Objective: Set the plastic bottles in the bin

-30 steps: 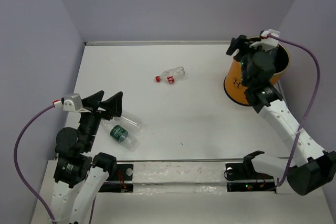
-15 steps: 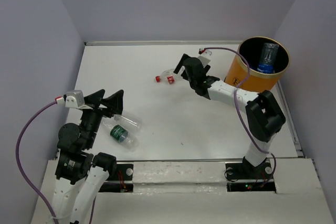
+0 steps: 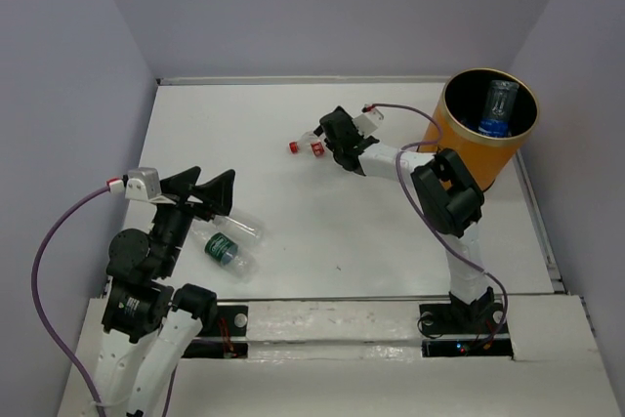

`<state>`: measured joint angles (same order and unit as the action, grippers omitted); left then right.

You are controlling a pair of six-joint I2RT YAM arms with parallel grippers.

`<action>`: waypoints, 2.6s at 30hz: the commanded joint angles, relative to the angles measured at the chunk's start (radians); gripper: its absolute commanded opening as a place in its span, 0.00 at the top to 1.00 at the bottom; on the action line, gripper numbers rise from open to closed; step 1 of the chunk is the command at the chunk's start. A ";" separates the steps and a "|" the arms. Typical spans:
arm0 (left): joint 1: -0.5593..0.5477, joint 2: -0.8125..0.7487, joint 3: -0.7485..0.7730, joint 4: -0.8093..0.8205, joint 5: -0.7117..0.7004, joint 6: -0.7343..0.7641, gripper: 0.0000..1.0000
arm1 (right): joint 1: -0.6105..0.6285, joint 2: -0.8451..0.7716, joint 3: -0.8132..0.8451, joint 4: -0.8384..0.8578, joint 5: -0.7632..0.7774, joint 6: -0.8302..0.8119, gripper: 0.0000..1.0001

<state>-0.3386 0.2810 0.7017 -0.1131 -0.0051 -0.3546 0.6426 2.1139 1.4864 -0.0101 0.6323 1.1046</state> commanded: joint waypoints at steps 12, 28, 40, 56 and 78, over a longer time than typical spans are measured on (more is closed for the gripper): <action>-0.027 0.009 0.002 0.050 0.031 0.025 0.01 | -0.041 0.190 0.227 -0.051 -0.042 -0.002 0.14; -0.028 0.014 0.001 0.050 0.036 0.023 0.01 | -0.044 -0.064 0.000 0.264 -0.111 -0.269 0.84; -0.028 -0.025 0.001 0.056 0.040 0.023 0.01 | -0.056 -0.672 -0.143 0.292 0.154 -1.045 0.86; -0.060 -0.054 0.004 0.053 0.024 0.029 0.01 | -0.475 -0.735 -0.132 0.432 0.255 -1.595 0.86; -0.054 -0.039 0.004 0.044 0.016 0.029 0.01 | -0.505 -0.705 -0.043 0.072 0.153 -1.234 0.02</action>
<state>-0.3927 0.2291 0.7013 -0.1024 0.0135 -0.3412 0.1375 1.4986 1.3529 0.2157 0.8101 -0.2966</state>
